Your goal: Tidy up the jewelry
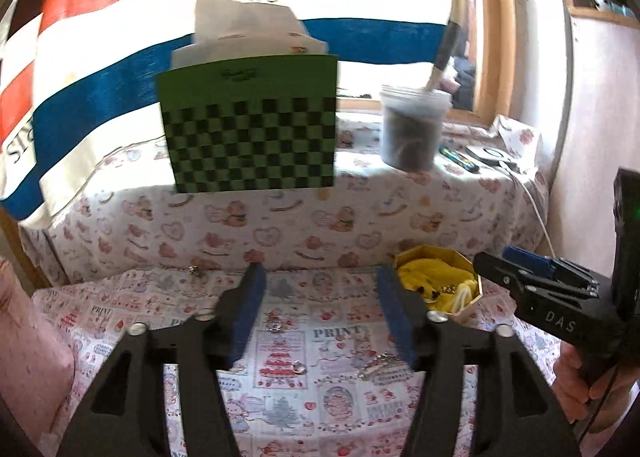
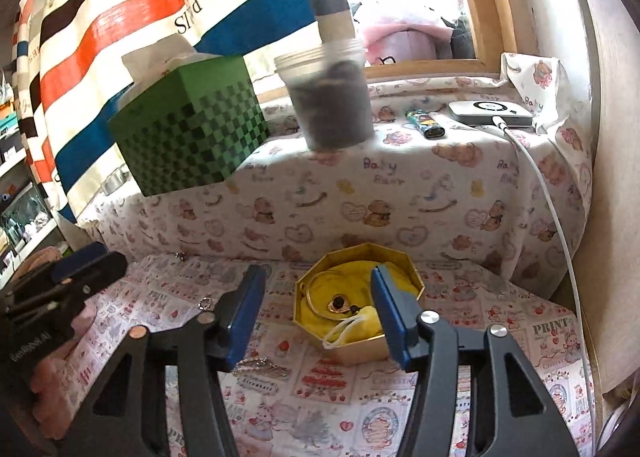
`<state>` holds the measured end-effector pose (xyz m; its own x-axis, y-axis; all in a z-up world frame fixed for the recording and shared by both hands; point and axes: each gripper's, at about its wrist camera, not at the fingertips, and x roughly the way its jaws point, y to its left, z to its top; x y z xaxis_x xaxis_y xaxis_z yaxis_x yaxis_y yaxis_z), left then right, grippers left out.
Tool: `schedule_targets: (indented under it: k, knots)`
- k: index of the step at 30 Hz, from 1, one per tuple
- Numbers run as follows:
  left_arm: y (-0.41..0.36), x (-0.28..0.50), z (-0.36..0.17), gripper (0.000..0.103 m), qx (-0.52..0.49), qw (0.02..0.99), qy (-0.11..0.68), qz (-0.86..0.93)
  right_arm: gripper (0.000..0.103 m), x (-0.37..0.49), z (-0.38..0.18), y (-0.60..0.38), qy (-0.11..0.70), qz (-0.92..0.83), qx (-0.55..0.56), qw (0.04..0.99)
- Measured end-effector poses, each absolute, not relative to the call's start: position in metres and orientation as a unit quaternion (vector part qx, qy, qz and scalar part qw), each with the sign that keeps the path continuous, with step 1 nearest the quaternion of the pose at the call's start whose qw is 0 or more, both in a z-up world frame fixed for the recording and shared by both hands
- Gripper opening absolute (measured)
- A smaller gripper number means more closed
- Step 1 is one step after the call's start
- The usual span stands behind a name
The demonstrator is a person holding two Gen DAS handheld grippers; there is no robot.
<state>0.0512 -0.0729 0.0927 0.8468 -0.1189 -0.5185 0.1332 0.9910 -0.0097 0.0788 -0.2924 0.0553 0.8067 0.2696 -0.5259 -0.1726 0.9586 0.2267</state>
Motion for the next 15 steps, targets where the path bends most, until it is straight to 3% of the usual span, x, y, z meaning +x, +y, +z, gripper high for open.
schedule_targets:
  k: [5, 8, 10, 15]
  knots:
    - [-0.068, 0.056, 0.080, 0.078, 0.026, 0.965, 0.256, -0.046, 0.063, 0.085, 0.045, -0.291, 0.291, 0.097, 0.079, 0.948]
    - [-0.065, 0.058, 0.070, 0.086, 0.024, 0.965, 0.259, -0.046, 0.077, 0.088, 0.039, -0.290, 0.286, 0.075, 0.064, 0.953]
    - [-0.061, 0.062, 0.063, 0.089, 0.016, 0.962, 0.268, -0.046, 0.089, 0.089, 0.038, -0.292, 0.279, 0.065, 0.062, 0.956]
    - [-0.051, 0.071, 0.049, 0.097, 0.019, 0.954, 0.299, -0.031, 0.098, 0.090, 0.036, -0.297, 0.272, 0.055, 0.071, 0.958]
